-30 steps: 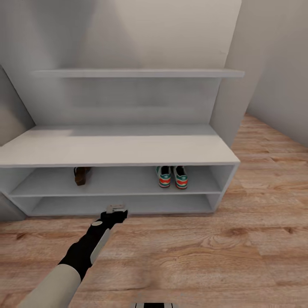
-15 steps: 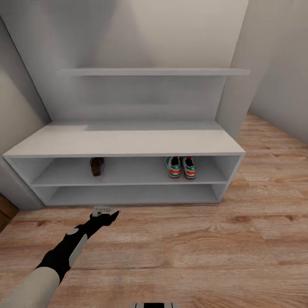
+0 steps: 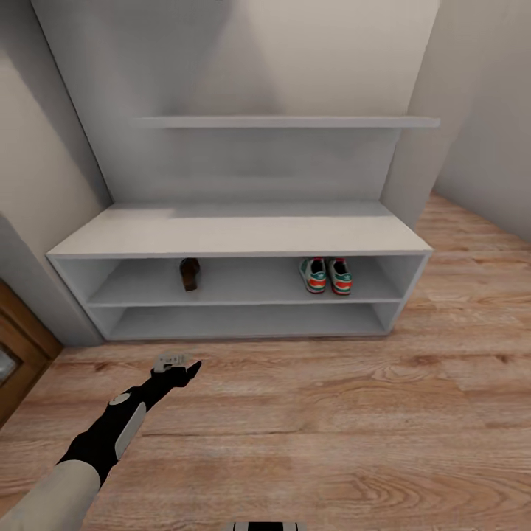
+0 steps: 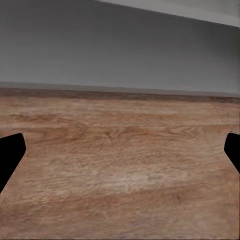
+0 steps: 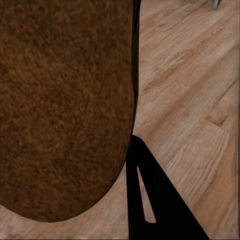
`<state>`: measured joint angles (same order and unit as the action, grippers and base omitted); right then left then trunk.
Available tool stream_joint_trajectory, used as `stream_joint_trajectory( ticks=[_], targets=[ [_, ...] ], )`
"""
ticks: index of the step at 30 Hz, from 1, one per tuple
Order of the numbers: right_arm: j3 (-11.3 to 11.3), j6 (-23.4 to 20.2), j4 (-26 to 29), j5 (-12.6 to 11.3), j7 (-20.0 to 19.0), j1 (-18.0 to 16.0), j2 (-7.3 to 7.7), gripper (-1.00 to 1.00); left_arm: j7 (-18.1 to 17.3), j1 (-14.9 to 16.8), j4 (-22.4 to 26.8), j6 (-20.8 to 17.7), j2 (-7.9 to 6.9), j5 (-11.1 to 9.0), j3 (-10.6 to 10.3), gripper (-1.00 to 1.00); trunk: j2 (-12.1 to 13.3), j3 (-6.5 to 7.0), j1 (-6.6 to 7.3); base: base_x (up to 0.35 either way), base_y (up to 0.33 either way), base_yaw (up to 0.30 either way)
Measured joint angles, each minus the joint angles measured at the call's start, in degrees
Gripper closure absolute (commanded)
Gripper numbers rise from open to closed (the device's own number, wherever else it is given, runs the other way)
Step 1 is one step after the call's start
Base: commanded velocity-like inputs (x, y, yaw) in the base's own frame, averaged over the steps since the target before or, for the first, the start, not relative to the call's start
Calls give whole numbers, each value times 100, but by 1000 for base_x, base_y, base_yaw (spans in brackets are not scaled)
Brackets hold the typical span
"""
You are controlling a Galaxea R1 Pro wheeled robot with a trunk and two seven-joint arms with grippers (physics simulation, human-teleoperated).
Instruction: Pick up the two gym shoes and the two sandals from the corridor floor and place them onto the hallstand (shoe rack) in the corridor, making sure they are on the rack and not on the floor. Arrange them so the two gym shoes are next to each other and the two sandals are next to each other.
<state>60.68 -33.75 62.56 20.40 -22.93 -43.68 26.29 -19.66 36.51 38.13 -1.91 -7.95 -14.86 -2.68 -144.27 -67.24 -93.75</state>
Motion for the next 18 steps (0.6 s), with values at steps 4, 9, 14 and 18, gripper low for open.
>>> stream_joint_trajectory(
  ticks=[4,9,14,18],
  targets=[
    [1,-2,0,0,0,0,0,100,0,0,0,-5,1,-1,1,-100,0,0,0,-218,245,0],
    [-4,-1,-1,0,0,0,0,100,0,2,0,-23,-2,-1,7,-100,0,0,2,-112,281,0],
    [-5,0,-1,0,0,0,-5,100,1,0,0,-30,-7,-1,9,-100,0,0,2,-20,306,0],
    [-6,1,-1,0,0,0,-8,100,7,1,0,-33,0,0,9,-100,0,0,3,44,332,0]
  ],
)
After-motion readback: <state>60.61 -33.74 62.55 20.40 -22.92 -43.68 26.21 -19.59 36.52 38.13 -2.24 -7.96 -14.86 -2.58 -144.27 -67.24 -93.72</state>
